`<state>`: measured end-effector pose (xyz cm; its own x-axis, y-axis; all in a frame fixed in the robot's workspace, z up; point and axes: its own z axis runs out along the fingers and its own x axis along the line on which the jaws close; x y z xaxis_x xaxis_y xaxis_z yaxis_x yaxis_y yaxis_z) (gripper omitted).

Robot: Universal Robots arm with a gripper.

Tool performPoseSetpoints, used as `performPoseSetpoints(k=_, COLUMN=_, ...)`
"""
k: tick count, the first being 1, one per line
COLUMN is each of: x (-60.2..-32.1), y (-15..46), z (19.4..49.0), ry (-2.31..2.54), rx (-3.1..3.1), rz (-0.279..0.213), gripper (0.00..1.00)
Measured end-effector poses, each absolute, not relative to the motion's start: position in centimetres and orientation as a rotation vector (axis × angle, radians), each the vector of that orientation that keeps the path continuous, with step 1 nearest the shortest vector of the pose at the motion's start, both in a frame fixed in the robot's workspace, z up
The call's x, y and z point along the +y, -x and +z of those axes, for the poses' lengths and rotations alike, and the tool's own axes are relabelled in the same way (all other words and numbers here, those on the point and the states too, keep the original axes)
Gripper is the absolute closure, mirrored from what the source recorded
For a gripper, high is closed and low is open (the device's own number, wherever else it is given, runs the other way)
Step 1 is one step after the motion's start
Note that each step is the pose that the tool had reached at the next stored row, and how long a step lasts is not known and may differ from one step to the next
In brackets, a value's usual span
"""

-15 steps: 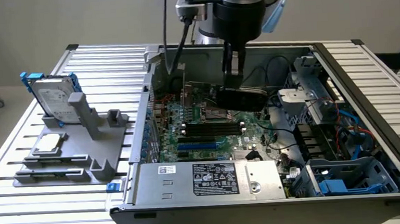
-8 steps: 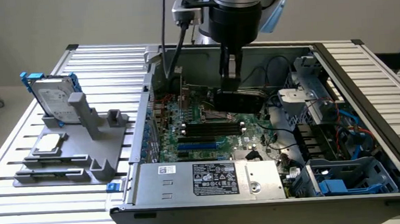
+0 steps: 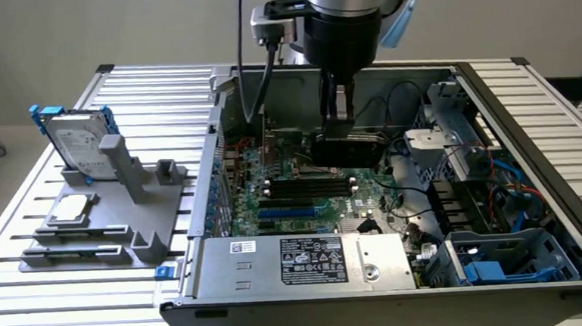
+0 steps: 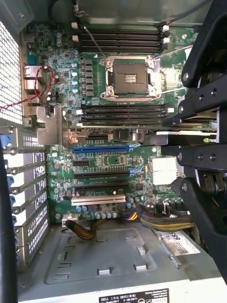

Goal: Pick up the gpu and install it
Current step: 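Insert the gpu into the slot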

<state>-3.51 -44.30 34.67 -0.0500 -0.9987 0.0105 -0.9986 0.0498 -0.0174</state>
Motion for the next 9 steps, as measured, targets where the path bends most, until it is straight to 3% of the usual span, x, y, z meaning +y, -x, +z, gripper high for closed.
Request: performPoseSetpoints(k=9, x=-44.7, y=5.0, z=33.8, ry=2.178, rx=2.258, rz=-0.031, gripper=0.74)
